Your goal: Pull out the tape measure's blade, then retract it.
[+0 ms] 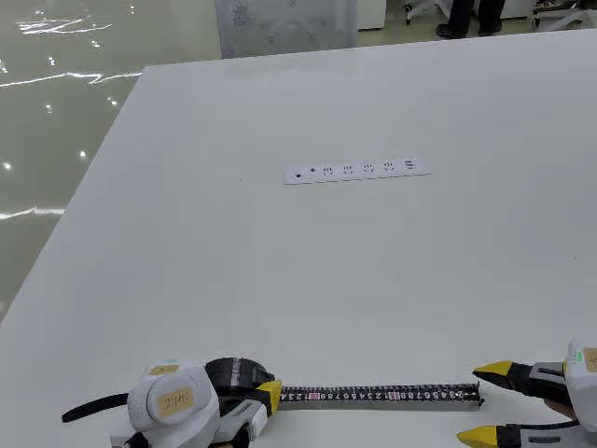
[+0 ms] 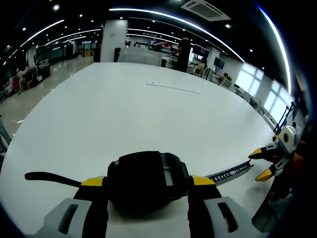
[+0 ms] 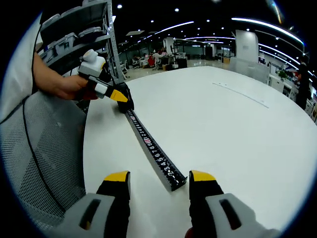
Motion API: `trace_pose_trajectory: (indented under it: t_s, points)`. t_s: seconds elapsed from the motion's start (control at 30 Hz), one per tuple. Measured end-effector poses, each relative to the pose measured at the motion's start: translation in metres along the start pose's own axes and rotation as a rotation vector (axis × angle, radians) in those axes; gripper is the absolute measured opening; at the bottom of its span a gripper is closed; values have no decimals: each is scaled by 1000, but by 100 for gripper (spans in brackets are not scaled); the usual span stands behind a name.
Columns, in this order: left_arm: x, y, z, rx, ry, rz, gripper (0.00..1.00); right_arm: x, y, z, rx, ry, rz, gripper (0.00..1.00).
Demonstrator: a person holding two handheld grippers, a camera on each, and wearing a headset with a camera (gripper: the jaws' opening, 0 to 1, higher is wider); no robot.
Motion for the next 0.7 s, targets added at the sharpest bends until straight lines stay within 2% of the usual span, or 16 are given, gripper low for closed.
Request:
trace_pose_trajectory:
  t_s: [0.2, 0.3, 0.5, 0.7]
  points:
    - [0, 0, 0, 1, 4, -3, 62, -5, 7, 6, 17, 1, -13, 41]
    - [0, 0, 0, 0, 6, -2, 62, -7, 7, 11, 31, -7, 8, 33]
    - [0, 0, 0, 0, 7, -3, 62, -11, 7, 18, 66, -18, 11, 25]
    - [0, 0, 0, 0, 7, -4, 62, -14, 10, 22, 91, -30, -4, 22]
Point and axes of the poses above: the centre of the closed fingertips' face, and the gripper's own axes: x roughly backward along the fingers, z roughly to its right, y roughly out of its underside, the point moved 4 cm from there along x, roughly backward along the fingers
